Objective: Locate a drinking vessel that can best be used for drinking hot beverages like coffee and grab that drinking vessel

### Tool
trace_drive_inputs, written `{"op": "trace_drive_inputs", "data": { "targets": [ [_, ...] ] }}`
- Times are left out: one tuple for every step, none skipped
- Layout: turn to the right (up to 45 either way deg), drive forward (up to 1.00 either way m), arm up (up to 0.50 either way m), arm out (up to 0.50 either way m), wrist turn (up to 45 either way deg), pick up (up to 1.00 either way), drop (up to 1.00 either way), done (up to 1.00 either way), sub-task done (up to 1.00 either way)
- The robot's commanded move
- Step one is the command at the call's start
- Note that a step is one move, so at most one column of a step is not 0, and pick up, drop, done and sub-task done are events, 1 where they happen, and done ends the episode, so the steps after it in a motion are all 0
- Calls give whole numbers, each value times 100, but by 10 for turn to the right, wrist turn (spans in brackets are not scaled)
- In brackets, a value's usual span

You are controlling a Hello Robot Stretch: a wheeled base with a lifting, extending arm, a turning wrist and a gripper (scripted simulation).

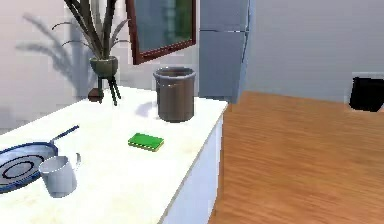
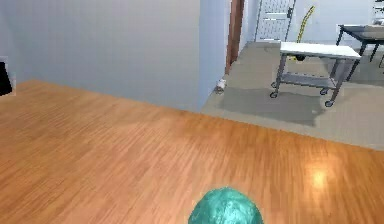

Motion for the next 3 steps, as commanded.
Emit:
{"op": "trace_drive_inputs", "data": {
  "targets": [
    [360,0,0,0,0,0,0,0,0],
    [0,5,0,0,0,0,0,0,0],
    [-450,0,0,0,0,0,0,0,0]
  ]
}}
